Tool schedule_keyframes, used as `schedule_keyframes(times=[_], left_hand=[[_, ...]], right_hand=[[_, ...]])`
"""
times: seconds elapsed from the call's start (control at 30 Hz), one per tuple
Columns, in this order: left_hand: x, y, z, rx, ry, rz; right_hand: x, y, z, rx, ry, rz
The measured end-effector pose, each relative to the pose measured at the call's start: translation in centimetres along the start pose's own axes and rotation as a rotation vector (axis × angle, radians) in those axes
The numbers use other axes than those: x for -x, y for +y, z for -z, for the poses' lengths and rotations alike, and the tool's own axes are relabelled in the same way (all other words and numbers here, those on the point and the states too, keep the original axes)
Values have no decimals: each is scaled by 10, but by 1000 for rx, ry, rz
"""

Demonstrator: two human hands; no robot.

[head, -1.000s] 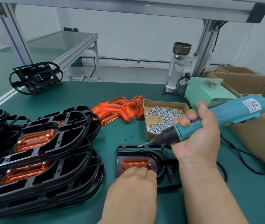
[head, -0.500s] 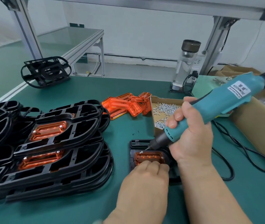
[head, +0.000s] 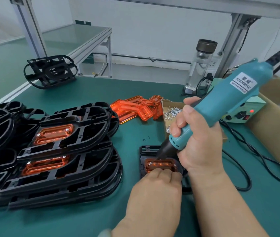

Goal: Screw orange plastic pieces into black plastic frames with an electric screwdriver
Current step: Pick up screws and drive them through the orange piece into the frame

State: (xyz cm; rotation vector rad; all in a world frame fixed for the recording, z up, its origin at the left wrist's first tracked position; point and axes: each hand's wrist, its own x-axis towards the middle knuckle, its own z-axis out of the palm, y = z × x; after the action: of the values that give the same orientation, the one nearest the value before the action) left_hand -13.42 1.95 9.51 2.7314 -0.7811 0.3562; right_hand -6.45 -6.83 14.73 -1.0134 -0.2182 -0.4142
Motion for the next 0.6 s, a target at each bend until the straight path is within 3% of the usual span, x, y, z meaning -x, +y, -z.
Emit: schedule_keyframes(times=[0.6], left_hand=[[0,1,1,-11,66,26]], right_hand=[[-1,7,-6,108,-159,-15]])
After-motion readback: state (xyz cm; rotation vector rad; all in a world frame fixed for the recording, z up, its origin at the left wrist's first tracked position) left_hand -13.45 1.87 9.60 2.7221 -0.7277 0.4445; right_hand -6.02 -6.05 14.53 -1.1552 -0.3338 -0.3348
